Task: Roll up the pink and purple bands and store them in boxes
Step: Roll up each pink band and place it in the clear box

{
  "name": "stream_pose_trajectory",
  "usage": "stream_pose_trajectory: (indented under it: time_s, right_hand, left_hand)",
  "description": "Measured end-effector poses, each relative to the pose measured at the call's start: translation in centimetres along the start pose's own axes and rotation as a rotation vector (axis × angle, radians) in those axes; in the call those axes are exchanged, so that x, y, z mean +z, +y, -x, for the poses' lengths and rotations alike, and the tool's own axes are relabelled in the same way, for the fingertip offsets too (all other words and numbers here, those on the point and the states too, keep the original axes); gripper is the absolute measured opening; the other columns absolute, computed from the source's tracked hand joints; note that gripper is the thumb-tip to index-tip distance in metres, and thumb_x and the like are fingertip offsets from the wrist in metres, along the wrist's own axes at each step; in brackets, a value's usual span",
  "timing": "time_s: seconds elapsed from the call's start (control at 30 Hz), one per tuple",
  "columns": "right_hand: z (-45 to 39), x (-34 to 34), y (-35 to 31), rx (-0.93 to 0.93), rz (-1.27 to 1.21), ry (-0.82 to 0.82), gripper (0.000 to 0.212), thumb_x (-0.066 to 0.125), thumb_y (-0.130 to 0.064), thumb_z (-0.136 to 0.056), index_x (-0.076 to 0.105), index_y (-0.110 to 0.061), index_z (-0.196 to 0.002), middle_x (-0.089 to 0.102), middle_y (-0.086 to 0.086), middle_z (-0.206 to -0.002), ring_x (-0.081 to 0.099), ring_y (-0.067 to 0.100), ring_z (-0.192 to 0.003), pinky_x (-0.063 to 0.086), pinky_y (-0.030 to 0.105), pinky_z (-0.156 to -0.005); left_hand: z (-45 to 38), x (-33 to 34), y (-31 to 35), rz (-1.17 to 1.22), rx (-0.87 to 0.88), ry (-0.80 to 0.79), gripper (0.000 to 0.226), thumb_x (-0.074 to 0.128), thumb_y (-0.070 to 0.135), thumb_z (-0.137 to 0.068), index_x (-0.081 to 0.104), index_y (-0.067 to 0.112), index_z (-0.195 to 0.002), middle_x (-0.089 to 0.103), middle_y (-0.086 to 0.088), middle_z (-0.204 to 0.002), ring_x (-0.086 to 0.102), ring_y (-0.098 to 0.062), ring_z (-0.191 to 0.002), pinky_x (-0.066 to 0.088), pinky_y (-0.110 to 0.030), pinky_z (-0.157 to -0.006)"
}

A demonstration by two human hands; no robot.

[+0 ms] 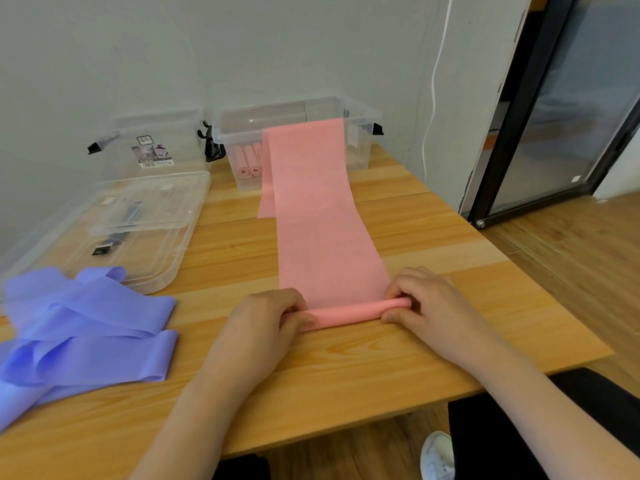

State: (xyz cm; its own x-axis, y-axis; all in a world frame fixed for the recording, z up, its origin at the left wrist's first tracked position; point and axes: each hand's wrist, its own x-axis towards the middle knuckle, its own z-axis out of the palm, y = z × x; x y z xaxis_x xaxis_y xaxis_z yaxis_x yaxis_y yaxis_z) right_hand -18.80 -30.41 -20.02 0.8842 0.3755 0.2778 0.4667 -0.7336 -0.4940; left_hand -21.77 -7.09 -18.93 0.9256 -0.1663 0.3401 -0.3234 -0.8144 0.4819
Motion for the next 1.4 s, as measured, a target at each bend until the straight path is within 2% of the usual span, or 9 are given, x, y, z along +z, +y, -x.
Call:
stream_pose_trajectory:
  time_s: [0.2,0.3,0.5,0.6,0.73,0.9,1.0,1.17,1.4]
  right_hand:
    - [-0.03,0.31,0.39,0.017,-0.005,0.065,0.004,0.064,-0.028,-0.083,0.068,-0.027,-0.083,0.046,-0.022,-0.087,0.037,-0.003,-0.09,0.027,0.031,-0.088]
    - [0.11,0.0,0.14,0.015,0.015,0.001,0.027,0.072,-0.032,-0.074,0.065,-0.033,-0.1,0.046,-0.024,-0.094,0.038,-0.001,-0.097,0.025,0.028,-0.091]
    - [0.12,-0.23,-0.05,0.034,-0.036,0.052,0.03,0.072,-0.027,-0.074,0.046,-0.041,-0.069,0.053,-0.016,-0.08,0.047,0.002,-0.084,0.032,0.027,-0.084]
    - [0.06,-0.14,-0.12,-0.01,-0.015,0.061,0.023,0.067,-0.024,-0.08,0.052,-0.039,-0.072,0.053,-0.022,-0.076,0.046,-0.002,-0.084,0.03,0.029,-0.086]
    - [0.05,-0.23,0.06,-0.011,0.004,0.041,0.002,0.066,-0.027,-0.082,0.067,-0.027,-0.083,0.052,-0.024,-0.087,0.043,-0.003,-0.093,0.026,0.029,-0.089]
    - [0.2,-0.51,-0.19,0.011,-0.027,0.05,0.027,0.076,-0.026,-0.069,0.054,-0.04,-0.075,0.053,-0.022,-0.083,0.045,-0.002,-0.088,0.03,0.027,-0.085]
    - [0.15,-0.49,-0.12,0.04,-0.057,0.105,0.031,0.072,-0.021,-0.076,0.052,-0.043,-0.069,0.056,-0.016,-0.081,0.047,-0.002,-0.087,0.033,0.027,-0.086]
    - [0.03,-0.51,0.1,0.011,-0.01,0.069,0.003,0.07,-0.028,-0.077,0.069,-0.028,-0.08,0.055,-0.027,-0.082,0.047,-0.001,-0.091,0.033,0.036,-0.092]
    - [0.26,-0.43,-0.33,0.044,-0.049,0.136,0.024,0.071,-0.026,-0.076,0.052,-0.042,-0.076,0.053,-0.017,-0.083,0.041,0.003,-0.086,0.027,0.023,-0.081]
  left_hand:
    - [-0.01,0.36,-0.62,0.063,0.069,-0.168,0.036,0.077,0.043,-0.064,0.073,0.021,-0.092,0.057,0.015,-0.087,0.051,0.001,-0.081,0.033,-0.008,-0.071]
    - [-0.03,0.19,-0.15,0.024,0.038,-0.064,0.028,0.07,0.031,-0.077,0.068,0.023,-0.104,0.066,0.009,-0.094,0.058,-0.009,-0.088,0.036,-0.014,-0.074]
    - [0.14,-0.11,0.02,0.018,0.036,-0.042,0.008,0.066,0.024,-0.082,0.06,0.023,-0.086,0.06,0.007,-0.079,0.052,-0.008,-0.073,0.037,-0.014,-0.064]
    - [-0.02,0.19,-0.41,0.022,0.088,-0.111,0.025,0.078,0.033,-0.068,0.065,0.02,-0.085,0.051,0.015,-0.085,0.044,0.006,-0.079,0.032,-0.003,-0.074]
    - [0.1,0.18,-0.23,0.014,0.023,-0.045,0.027,0.076,0.026,-0.073,0.06,0.021,-0.094,0.051,0.017,-0.08,0.051,-0.005,-0.078,0.036,-0.012,-0.069]
    - [0.13,-0.01,-0.12,0.024,0.048,0.005,0.008,0.067,0.023,-0.081,0.061,0.018,-0.083,0.055,0.013,-0.07,0.049,-0.001,-0.065,0.038,-0.012,-0.065]
    - [0.06,0.14,-0.39,0.04,0.1,-0.079,0.023,0.079,0.029,-0.069,0.064,0.015,-0.081,0.05,0.017,-0.075,0.044,0.005,-0.074,0.033,-0.005,-0.07]
    - [0.01,0.23,-0.56,0.006,0.097,-0.074,0.021,0.062,0.035,-0.079,0.069,0.016,-0.086,0.062,0.006,-0.081,0.053,-0.007,-0.076,0.036,-0.013,-0.07]
    - [0.08,0.06,-0.21,0.046,0.032,-0.063,0.041,0.073,0.029,-0.076,0.057,0.025,-0.114,0.057,0.012,-0.096,0.051,-0.007,-0.086,0.033,-0.005,-0.073]
